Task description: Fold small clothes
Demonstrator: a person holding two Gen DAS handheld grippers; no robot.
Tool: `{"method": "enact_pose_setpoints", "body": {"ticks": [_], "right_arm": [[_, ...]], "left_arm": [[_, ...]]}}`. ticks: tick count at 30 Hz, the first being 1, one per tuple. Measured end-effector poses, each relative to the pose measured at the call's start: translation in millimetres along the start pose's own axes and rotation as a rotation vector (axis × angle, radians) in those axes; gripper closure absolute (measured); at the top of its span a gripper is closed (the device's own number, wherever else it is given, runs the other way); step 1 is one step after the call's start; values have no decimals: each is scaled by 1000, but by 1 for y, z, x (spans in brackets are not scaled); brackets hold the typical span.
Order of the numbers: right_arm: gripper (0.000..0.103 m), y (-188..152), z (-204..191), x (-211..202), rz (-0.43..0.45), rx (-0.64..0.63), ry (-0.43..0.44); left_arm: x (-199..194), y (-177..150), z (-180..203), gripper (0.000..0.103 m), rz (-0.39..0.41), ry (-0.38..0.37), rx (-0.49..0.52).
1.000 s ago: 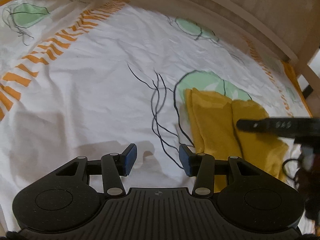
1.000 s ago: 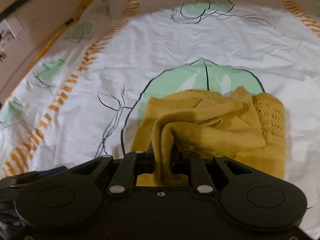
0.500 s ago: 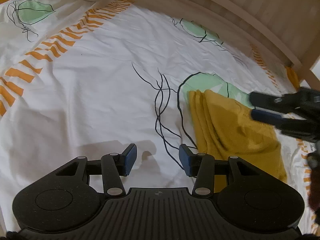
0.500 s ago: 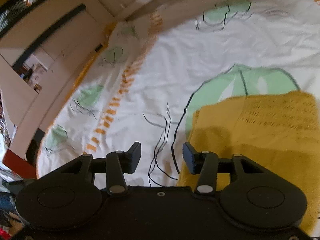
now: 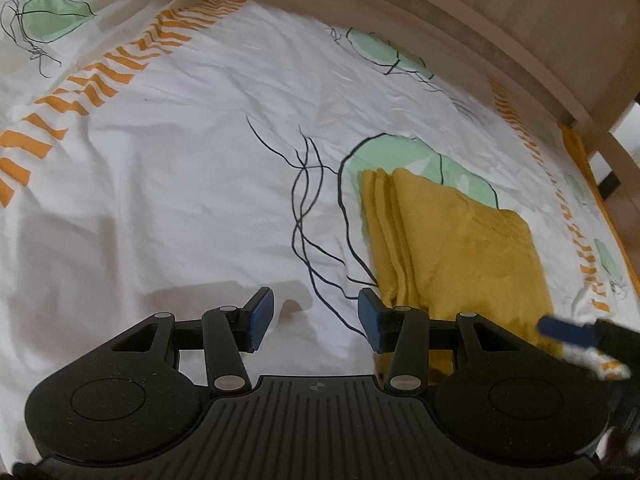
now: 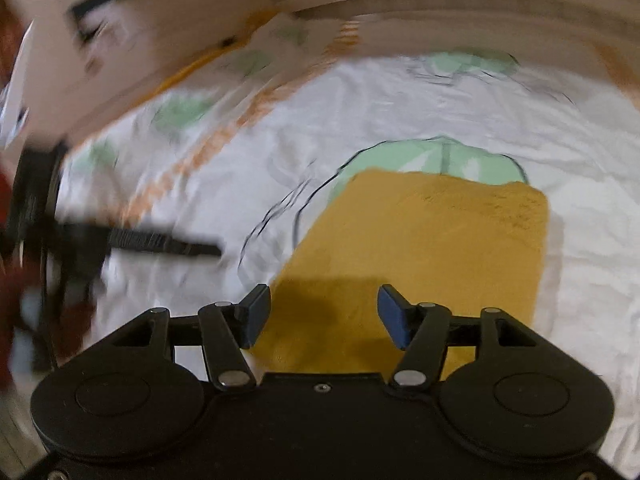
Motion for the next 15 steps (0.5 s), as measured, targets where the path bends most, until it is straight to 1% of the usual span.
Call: {"method": "enact_pose_setpoints", "body": {"ticks": [4, 7, 11, 12, 14, 15], "right_arm": [[38, -16, -39, -3, 62, -217, -12], [38, -25, -58, 2, 86, -350, -36], [40, -32, -64, 13, 99, -442, -83], [41, -33, -64, 17, 99, -454, -94], [48, -34, -63, 19, 105, -457, -105], [58, -33, -61, 19, 109, -446, -102]], "left_arm": [[1, -2, 4, 58, -13, -30, -10], [1, -2, 7, 58, -14, -42, -24], [4, -2, 16, 58, -29, -86, -38], [6, -2, 19, 58, -33, -95, -44], [9, -2, 24, 58, -45, -112, -46], [11, -2, 27, 58, -51, -123, -49]]}}
Point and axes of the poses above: each gripper's, at about its wrist camera, not at the fingertips, and x roughly the way its jaws point, z to its right, y to its top, the point moved 10 cm from there along x, roughly the way its jaws point, and after that the axes turned 13 degrees about -y, right-handed, at the moved point
